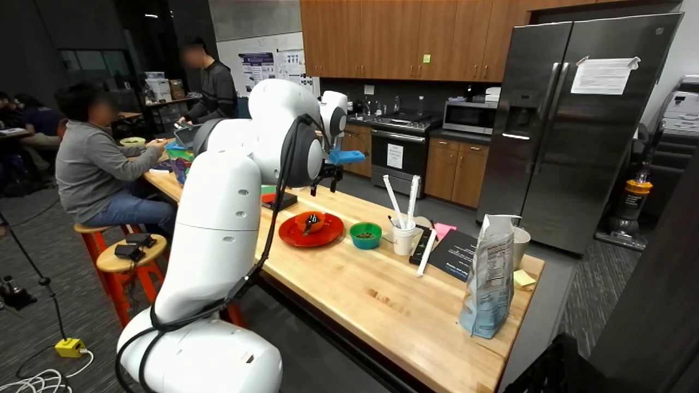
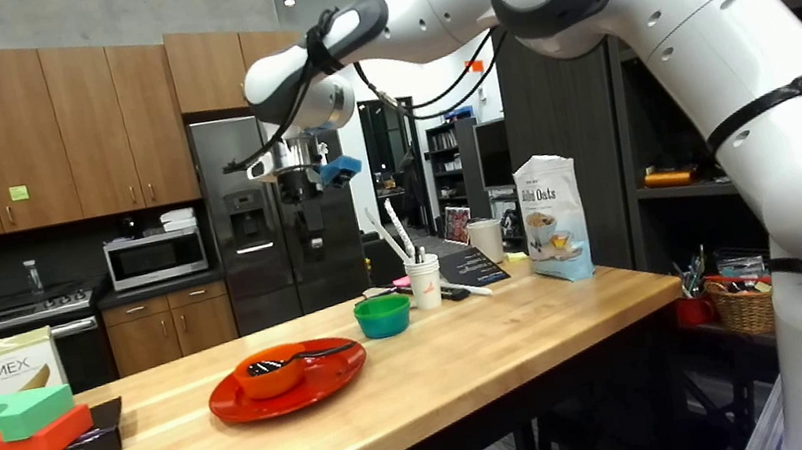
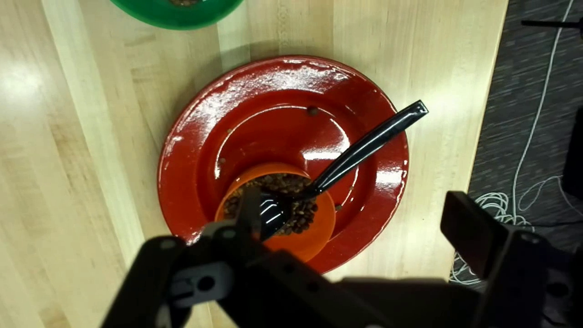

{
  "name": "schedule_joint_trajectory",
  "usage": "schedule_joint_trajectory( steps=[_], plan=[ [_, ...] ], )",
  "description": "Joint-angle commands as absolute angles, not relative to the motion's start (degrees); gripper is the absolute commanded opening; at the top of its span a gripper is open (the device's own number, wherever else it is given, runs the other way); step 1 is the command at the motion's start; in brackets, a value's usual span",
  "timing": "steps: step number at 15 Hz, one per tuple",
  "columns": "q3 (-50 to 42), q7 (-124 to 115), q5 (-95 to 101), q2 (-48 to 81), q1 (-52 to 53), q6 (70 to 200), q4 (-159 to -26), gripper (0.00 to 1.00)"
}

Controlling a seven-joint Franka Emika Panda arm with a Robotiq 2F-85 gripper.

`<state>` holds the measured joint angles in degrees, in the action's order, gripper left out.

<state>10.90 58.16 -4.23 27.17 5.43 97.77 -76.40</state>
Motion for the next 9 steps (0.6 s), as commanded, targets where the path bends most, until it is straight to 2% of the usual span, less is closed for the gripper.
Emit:
schedule_joint_trajectory(
  steps=[1, 9],
  plan=[
    [10.9, 57.4, -3.8, 27.2, 5.6, 97.4, -76.1, 1.0],
    [11.1, 51.3, -7.9, 33.3, 5.7, 97.6, -73.6, 1.0]
  ],
)
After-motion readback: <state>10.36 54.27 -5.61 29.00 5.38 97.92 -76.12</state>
